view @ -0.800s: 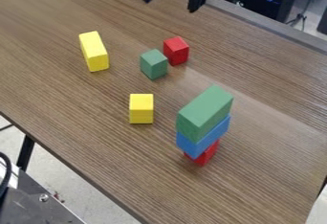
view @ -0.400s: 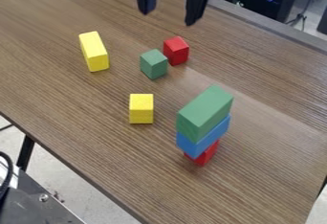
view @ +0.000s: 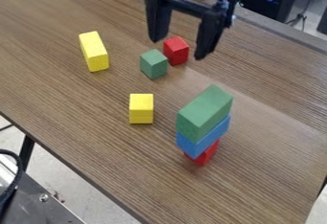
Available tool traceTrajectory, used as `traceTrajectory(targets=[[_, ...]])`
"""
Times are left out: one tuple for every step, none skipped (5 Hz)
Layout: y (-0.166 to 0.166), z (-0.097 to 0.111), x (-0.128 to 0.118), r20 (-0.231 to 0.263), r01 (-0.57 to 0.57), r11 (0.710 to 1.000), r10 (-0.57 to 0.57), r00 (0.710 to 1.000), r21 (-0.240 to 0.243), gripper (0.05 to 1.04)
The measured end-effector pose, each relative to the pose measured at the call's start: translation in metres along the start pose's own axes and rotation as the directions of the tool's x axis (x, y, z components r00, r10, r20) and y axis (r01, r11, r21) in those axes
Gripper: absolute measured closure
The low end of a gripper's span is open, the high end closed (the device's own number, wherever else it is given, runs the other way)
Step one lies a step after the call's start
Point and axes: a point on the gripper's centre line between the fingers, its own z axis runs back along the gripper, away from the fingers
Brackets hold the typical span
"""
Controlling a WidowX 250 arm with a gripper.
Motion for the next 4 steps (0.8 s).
traceTrajectory(targets=[[-0.01,-0.004,-0.012,0.007,0.021,1.0,-0.021,1.0,0.001,0.083],[-0.019,-0.009,-0.014,0.013,0.035,0.999,-0.035,0.999,-0.005,0.083],[-0.026,-0.015,-0.009,0.016,0.043,0.999,-0.043,0.999,-0.001,0.083],[-0.034,-0.028,-0.005,-0.01,0.063,0.998,-0.062,0.998,0.009,0.083]])
